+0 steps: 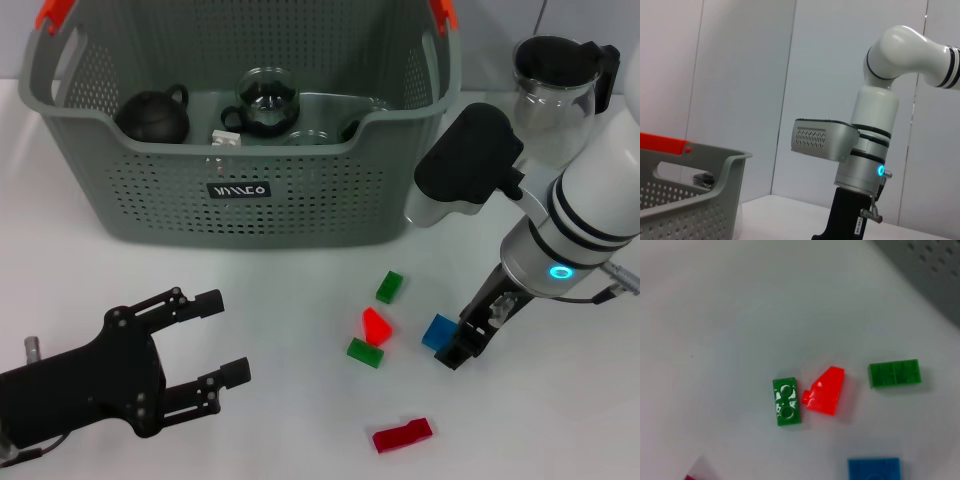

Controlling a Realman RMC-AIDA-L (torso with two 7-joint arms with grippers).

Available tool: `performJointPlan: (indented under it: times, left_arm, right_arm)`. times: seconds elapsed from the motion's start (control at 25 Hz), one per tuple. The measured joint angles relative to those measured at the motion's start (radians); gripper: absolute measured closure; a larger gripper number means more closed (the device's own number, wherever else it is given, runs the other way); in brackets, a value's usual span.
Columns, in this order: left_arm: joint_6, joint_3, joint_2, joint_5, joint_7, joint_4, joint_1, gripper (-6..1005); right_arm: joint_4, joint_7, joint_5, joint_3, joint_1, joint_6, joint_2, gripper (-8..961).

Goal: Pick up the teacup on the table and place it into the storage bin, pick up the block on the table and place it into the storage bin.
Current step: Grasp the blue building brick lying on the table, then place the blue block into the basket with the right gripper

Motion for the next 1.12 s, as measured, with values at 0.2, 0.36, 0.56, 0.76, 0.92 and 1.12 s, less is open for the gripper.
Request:
performJointPlan:
  times: [0.2, 0.36, 0.56, 0.76, 0.92, 1.12]
  left_arm:
    - [0.0, 0.0, -0.002, 0.0, 0.0, 0.0, 0.0, 236]
    - [0.0, 0.0, -0.002, 0.0, 0.0, 0.0, 0.001, 236]
    - [0.0, 0.0, -0.002, 0.0, 0.0, 0.0, 0.002, 236]
    - [0.0, -0.004, -0.002, 0.0, 0.0, 0.0, 0.003, 236]
    - [0.0, -0.012, -0.002, 0.0, 0.0, 0.0, 0.003, 236]
    - [0.0, -0.016, -0.001, 0.0, 0.0, 0.0, 0.006, 236]
  right_arm:
    - [0.023, 0.0, -0.001, -0.012, 0.002, 0.028, 0.0, 287]
    - [0.048, 0.0, 0.001, -0.022, 0.01, 0.043, 0.0, 349]
    - [0.052, 0.001, 0.002, -0.035, 0.013, 0.054, 0.0, 426]
    - [0.052, 0.001, 0.003, -0.042, 0.015, 0.055, 0.001, 491]
    - [0.051, 0.001, 0.005, -0.041, 0.015, 0.049, 0.001, 504]
    - [-0.032, -0.017, 0.026, 0.005, -0.013, -0.01, -0.007, 521]
